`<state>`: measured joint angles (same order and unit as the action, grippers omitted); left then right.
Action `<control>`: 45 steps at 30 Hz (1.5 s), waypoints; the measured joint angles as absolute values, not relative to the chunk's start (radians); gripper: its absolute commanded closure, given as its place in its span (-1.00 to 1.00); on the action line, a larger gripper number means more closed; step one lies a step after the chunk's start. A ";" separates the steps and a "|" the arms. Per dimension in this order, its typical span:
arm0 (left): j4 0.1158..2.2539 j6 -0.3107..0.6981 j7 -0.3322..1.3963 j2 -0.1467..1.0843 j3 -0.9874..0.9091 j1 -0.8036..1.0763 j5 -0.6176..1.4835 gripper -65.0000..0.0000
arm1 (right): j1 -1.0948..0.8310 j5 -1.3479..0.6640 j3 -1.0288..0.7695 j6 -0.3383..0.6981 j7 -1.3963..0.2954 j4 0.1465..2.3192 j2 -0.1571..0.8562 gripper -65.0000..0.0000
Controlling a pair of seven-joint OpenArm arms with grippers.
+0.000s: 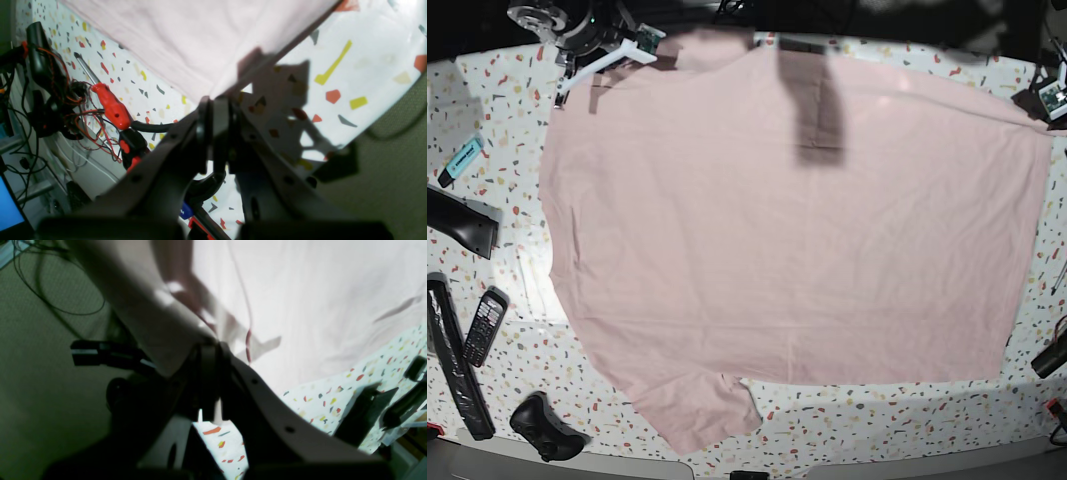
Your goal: Fold the T-shirt properly
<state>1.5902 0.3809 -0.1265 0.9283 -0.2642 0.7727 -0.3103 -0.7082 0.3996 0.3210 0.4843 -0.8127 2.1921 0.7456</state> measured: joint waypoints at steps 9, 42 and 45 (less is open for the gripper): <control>1.590 0.381 -0.123 0.942 -0.264 0.752 -0.309 1.00 | -0.702 0.303 0.093 0.442 -0.661 2.235 0.739 1.00; 1.410 0.395 -0.228 0.884 -0.261 0.430 -0.186 1.00 | -0.364 0.165 0.034 0.466 -0.559 2.030 0.506 1.00; 1.391 0.432 -0.274 0.878 -0.261 0.429 -0.185 1.00 | -0.334 0.142 0.034 0.466 -0.556 2.002 0.499 1.00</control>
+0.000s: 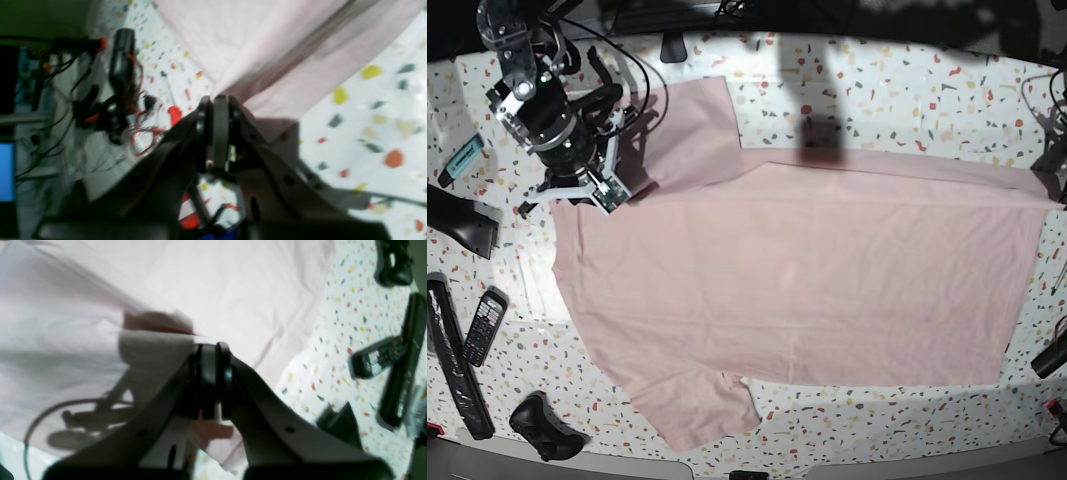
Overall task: Fold the T-shirt properly
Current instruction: 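Open both grippers and lift them off the folded strip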
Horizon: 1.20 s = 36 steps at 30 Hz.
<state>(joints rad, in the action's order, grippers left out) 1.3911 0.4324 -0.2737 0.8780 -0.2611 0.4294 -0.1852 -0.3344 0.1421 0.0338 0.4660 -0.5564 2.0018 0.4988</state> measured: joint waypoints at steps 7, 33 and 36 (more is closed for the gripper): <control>1.344 0.439 -0.279 0.830 -0.235 0.356 -0.162 1.00 | -0.276 0.120 0.034 0.472 -0.548 1.906 0.499 1.00; 1.068 0.431 -0.263 0.815 0.051 0.028 -0.164 1.00 | -0.186 0.097 0.040 0.495 -0.531 1.802 0.459 1.00; 1.068 0.430 -0.262 0.815 0.051 0.027 -0.164 0.77 | -0.186 0.098 0.040 0.495 -0.531 1.802 0.460 0.68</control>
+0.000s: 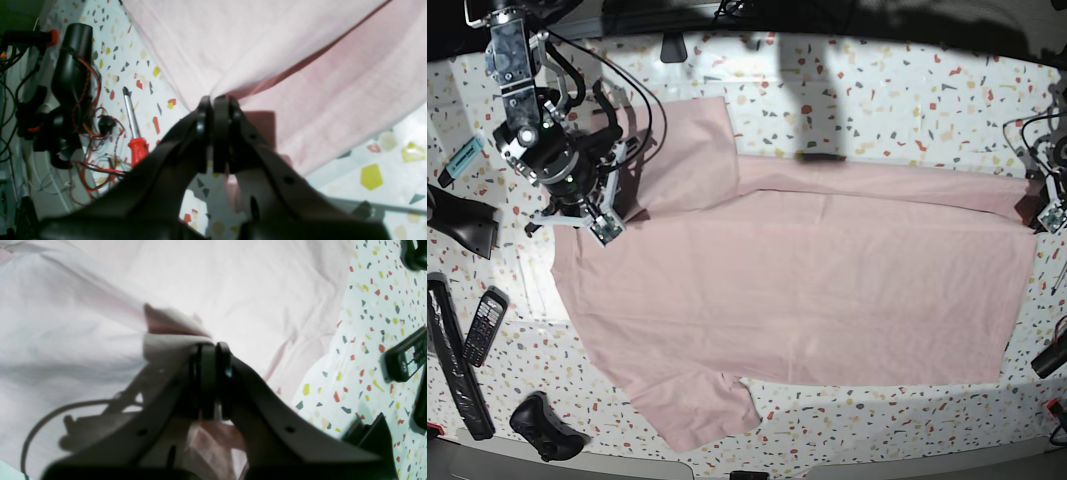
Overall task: Fold the T-shirt properly
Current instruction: 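Open both grippers and lift them off the folded strip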
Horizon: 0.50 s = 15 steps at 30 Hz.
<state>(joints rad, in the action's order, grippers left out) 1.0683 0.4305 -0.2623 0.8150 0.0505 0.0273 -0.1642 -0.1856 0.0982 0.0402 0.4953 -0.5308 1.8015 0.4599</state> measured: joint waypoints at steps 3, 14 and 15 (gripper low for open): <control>1.068 0.430 -0.262 0.815 0.051 0.027 -0.165 0.32 | -0.186 0.097 0.040 0.495 -0.530 1.802 0.459 0.48; 1.071 0.430 -0.131 0.859 0.051 0.031 -0.131 0.34 | -0.196 0.099 0.039 0.495 -0.581 1.905 0.466 0.49; 1.077 0.430 -0.110 0.868 0.051 0.037 -0.113 0.36 | -0.207 0.099 0.039 0.495 -0.583 1.926 0.466 0.49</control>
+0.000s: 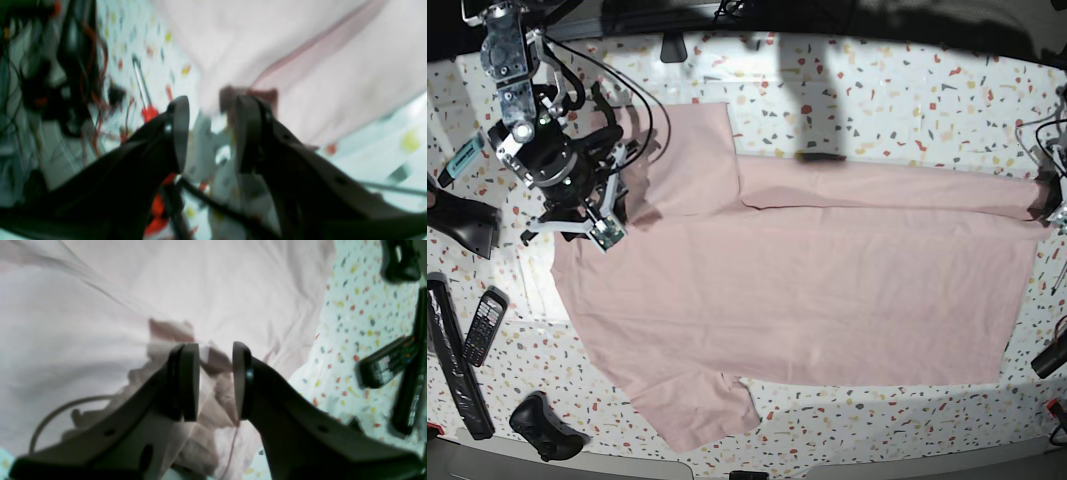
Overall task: Fold the T-shirt properly
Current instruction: 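Open both grippers and lift them off the folded strip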
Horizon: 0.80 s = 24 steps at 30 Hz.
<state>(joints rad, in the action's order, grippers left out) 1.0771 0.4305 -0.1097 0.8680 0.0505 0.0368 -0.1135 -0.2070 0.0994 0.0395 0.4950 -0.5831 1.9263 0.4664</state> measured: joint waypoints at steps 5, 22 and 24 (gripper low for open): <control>1.166 0.441 -0.060 0.915 0.051 0.097 -0.105 0.55 | -0.293 0.095 0.039 0.499 -0.591 2.028 0.466 0.49; 1.516 0.444 0.075 0.909 0.052 0.402 -0.146 0.55 | -0.531 0.157 0.026 0.532 -0.738 2.113 0.491 0.49; 1.546 0.447 0.075 0.898 0.052 0.424 -0.157 0.55 | -0.566 0.154 0.026 0.572 -0.737 2.113 0.499 0.49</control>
